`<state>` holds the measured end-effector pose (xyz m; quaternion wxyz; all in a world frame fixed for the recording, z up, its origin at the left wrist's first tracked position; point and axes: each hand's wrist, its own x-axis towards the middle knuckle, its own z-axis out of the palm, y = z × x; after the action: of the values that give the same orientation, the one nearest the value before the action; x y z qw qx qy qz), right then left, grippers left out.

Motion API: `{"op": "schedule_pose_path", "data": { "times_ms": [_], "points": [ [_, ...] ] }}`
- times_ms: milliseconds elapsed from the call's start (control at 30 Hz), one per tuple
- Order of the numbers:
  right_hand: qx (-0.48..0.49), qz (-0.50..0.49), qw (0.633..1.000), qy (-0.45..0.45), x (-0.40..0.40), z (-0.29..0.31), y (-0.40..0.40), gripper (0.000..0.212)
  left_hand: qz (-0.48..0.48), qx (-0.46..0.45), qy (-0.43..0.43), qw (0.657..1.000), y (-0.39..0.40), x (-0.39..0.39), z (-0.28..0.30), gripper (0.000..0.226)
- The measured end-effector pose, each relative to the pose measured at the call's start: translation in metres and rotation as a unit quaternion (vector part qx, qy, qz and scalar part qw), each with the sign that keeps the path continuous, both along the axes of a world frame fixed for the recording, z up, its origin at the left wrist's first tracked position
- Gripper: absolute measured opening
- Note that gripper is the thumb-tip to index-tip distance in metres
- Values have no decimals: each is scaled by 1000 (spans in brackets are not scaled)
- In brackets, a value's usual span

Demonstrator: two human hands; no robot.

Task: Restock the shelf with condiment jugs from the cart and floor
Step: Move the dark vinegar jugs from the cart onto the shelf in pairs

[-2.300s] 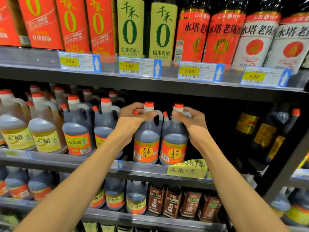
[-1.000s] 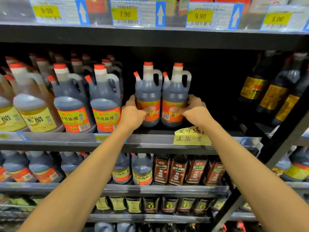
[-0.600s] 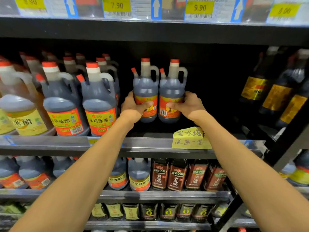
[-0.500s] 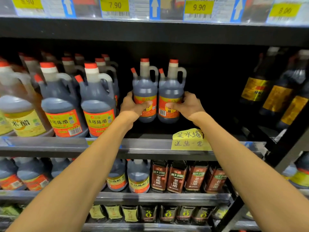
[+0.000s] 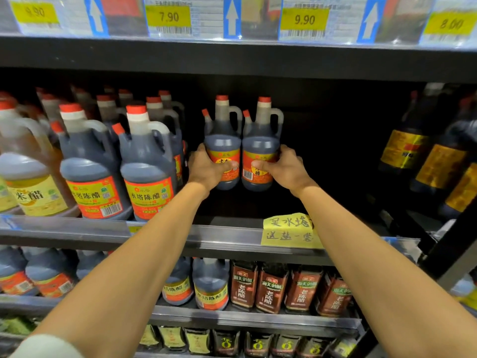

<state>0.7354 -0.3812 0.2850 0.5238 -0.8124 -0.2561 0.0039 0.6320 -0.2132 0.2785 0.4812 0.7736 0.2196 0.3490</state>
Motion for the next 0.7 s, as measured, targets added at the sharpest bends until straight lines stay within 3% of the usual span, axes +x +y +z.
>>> {"op": "schedule_pose_path", "data": {
  "times_ms": [367, 700],
  "points": [
    [-31, -26, 999, 2, 19, 9, 27, 70, 61, -11, 38, 997, 20, 34, 1, 67],
    [-29, -43, 998, 26, 45, 3, 52, 76, 59, -52, 42, 996, 30, 48, 2, 81]
  ]
}}
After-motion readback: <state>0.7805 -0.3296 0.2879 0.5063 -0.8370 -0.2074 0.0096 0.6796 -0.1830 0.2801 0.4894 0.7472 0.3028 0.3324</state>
